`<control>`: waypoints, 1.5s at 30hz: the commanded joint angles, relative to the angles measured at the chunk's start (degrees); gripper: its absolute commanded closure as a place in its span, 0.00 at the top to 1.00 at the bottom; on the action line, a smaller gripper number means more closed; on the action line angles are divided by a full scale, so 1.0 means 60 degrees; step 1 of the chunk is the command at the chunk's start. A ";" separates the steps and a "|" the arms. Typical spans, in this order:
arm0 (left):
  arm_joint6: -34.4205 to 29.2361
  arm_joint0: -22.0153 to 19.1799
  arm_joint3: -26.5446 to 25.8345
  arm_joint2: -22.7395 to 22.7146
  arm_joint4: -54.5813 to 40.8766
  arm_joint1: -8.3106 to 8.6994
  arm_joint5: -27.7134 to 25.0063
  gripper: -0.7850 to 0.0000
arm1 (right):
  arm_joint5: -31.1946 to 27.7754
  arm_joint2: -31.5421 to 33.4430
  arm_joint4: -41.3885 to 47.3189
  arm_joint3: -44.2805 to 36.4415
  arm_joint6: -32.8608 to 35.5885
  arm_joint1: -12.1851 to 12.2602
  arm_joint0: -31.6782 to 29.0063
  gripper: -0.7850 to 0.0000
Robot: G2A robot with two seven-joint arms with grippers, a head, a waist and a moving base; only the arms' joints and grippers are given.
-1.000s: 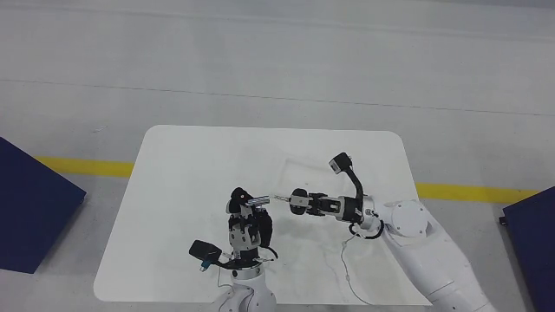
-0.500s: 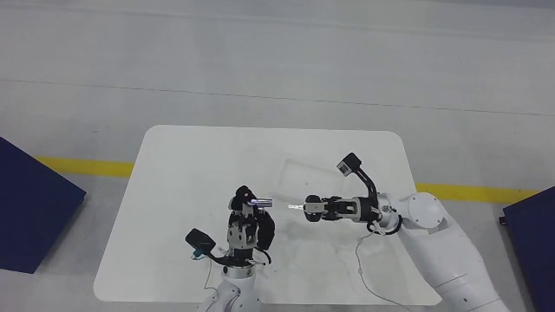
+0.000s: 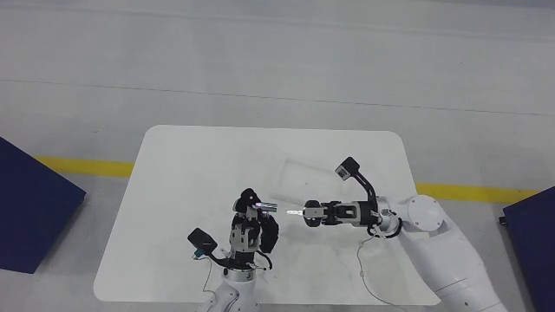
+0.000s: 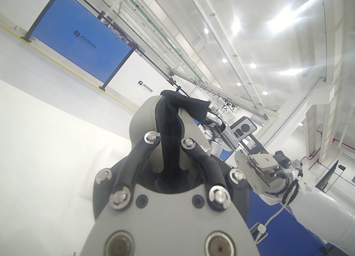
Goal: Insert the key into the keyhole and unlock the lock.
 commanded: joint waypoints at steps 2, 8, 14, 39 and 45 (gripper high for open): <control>0.0000 0.0000 0.0000 0.0000 0.0000 0.0000 0.0000 0.00 | -0.0099 -0.0066 -0.0029 -0.0061 -0.0031 -0.0018 0.0000 0.00; 0.0000 0.0000 0.0000 0.0000 0.0000 0.0000 0.0000 0.00 | -0.0199 -0.0316 -0.0031 0.0197 0.0286 -0.0081 0.0308 0.00; 0.0000 0.0000 0.0000 0.0000 0.0000 0.0000 0.0000 0.00 | -0.0247 -0.0516 -0.0116 0.0562 0.0503 -0.0145 0.0744 0.00; 0.0000 0.0000 0.0000 0.0000 0.0000 0.0000 0.0000 0.00 | -0.0870 -0.1111 -0.0067 0.1284 0.0225 -0.0410 0.1294 0.00; 0.0000 0.0000 0.0000 0.0000 0.0000 0.0000 0.0000 0.00 | -0.0856 -0.1153 -0.0083 0.1337 0.0238 -0.0434 0.1321 0.00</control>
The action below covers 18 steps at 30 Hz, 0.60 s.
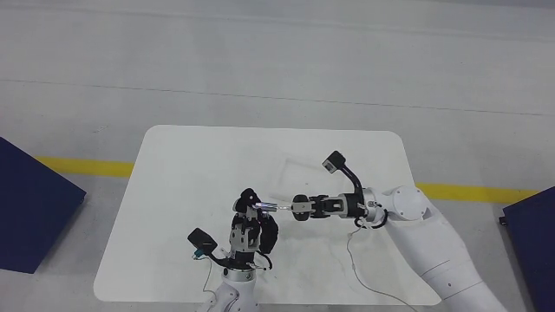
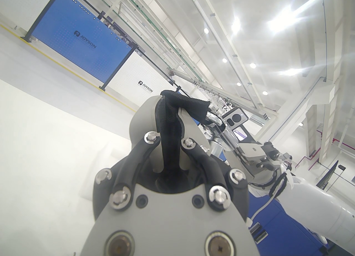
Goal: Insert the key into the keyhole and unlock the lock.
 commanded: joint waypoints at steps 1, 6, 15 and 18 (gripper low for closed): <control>0.0000 0.0000 0.0000 0.0000 0.0000 0.0000 0.0000 0.00 | 0.0019 -0.0012 -0.0010 0.0018 -0.0001 -0.0007 0.0013 0.00; 0.0000 0.0000 0.0000 0.0000 0.0000 0.0000 0.0000 0.00 | 0.0050 -0.0051 0.0098 0.0033 0.0001 -0.0035 0.0013 0.00; 0.0000 0.0000 0.0000 0.0000 0.0000 0.0000 0.0000 0.00 | 0.0151 -0.0105 0.0192 0.0033 -0.0058 -0.0077 -0.0023 0.00; 0.0000 0.0000 0.0000 0.0000 0.0000 0.0000 0.0000 0.00 | 0.0232 -0.0138 0.0153 0.0055 -0.0112 -0.0089 -0.0047 0.00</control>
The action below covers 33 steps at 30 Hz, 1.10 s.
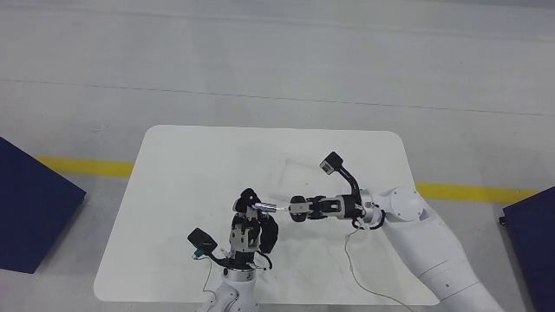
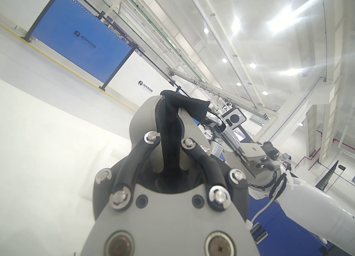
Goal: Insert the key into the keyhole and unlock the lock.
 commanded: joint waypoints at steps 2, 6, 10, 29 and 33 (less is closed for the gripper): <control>0.0000 0.0000 0.0000 0.0000 0.0000 0.0000 0.0000 0.00 | 0.0088 -0.0033 -0.0032 0.0014 -0.0053 -0.0013 -0.0020 0.00; 0.0000 0.0000 0.0000 0.0000 0.0000 0.0000 0.0000 0.00 | 0.0164 -0.0036 0.0088 -0.0004 -0.0171 -0.0033 -0.0078 0.00; 0.0000 0.0000 0.0000 0.0000 0.0000 0.0000 0.0000 0.00 | 0.0172 -0.0017 0.0167 -0.0046 -0.0301 -0.0051 -0.0140 0.00; 0.0000 0.0000 0.0000 0.0000 0.0000 0.0000 0.0000 0.00 | 0.0478 -0.0144 0.0014 -0.0116 -0.0455 -0.0137 -0.0176 0.00; 0.0000 0.0000 0.0000 0.0000 0.0000 0.0000 0.0000 0.00 | 0.0608 -0.0178 -0.0081 -0.0096 -0.0521 -0.0153 -0.0177 0.00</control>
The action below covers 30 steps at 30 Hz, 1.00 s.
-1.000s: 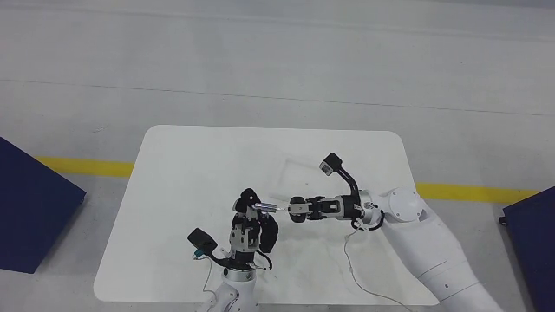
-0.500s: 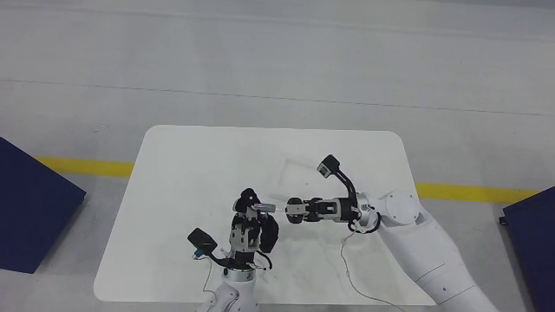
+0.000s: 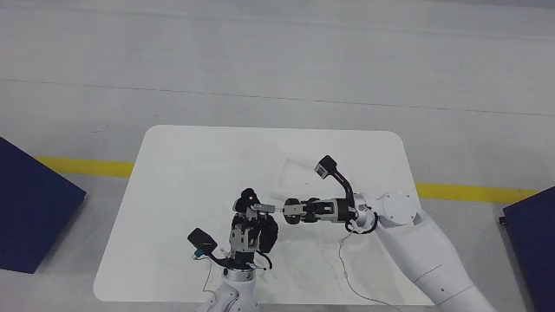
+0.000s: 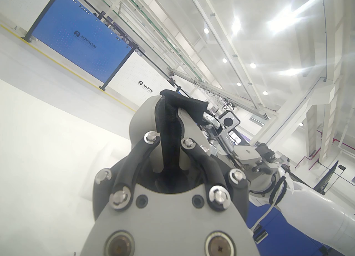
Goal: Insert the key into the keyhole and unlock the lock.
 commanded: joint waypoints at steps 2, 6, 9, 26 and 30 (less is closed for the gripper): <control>0.0000 0.0000 0.0000 0.0000 0.0000 0.0000 0.0000 0.00 | 0.0062 0.0016 0.0014 -0.0017 -0.0078 -0.0010 -0.0005 0.00; 0.0000 0.0000 0.0000 0.0000 0.0000 0.0000 0.0000 0.00 | 0.0023 0.0095 0.0185 -0.0060 -0.0327 -0.0028 -0.0083 0.00; 0.0000 0.0000 0.0000 0.0000 0.0000 0.0000 0.0000 0.00 | 0.0030 0.0112 0.0176 -0.0129 -0.0434 -0.0036 -0.0150 0.00; -0.0562 0.0324 -0.0487 -0.0344 -0.0027 -0.0068 0.0239 0.00 | 0.0131 0.0010 0.0098 -0.0324 -0.0906 -0.0135 -0.0391 0.00; -0.0572 0.0332 -0.0471 -0.0376 0.0051 -0.0106 0.0255 0.00 | 0.0143 -0.0019 0.0104 -0.0353 -0.0971 -0.0163 -0.0417 0.00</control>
